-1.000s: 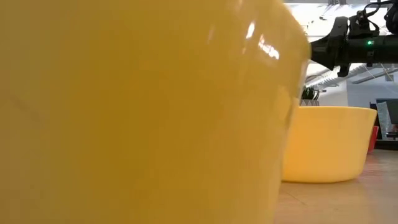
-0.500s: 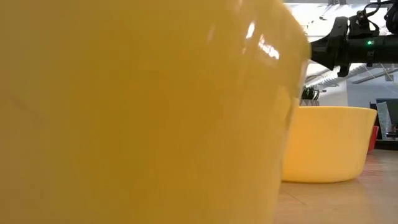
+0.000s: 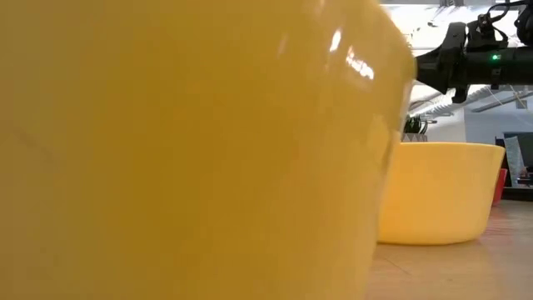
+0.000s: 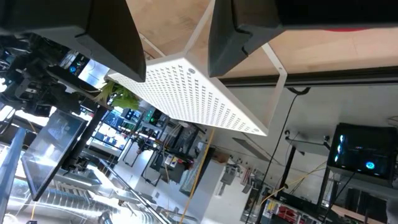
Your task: Pick & Place Mini bowls
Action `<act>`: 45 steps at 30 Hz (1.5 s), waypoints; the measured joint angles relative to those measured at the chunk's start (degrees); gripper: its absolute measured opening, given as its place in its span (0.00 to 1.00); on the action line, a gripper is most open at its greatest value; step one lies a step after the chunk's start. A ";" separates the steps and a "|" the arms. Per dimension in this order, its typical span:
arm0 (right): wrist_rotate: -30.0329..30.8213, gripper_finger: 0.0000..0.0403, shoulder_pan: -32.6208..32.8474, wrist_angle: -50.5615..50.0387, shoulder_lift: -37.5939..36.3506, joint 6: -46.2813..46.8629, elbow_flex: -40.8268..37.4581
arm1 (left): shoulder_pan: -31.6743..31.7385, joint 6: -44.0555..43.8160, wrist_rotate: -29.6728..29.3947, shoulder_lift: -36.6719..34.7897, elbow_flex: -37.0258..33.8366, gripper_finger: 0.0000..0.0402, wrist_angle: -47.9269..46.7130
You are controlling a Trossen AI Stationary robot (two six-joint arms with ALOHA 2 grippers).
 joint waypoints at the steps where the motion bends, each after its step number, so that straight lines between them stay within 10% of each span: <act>1: 0.00 0.39 0.00 0.02 0.00 0.00 0.00 | 0.01 0.00 0.00 0.01 0.00 0.44 0.00; 39: -0.05 0.39 0.00 1.34 0.00 0.01 -0.01 | 0.01 0.00 0.00 0.00 -0.01 0.44 0.00; 45: -15.79 0.39 0.00 -1.03 1.25 2.42 0.00 | 0.01 0.00 0.00 -0.01 -0.02 0.44 0.00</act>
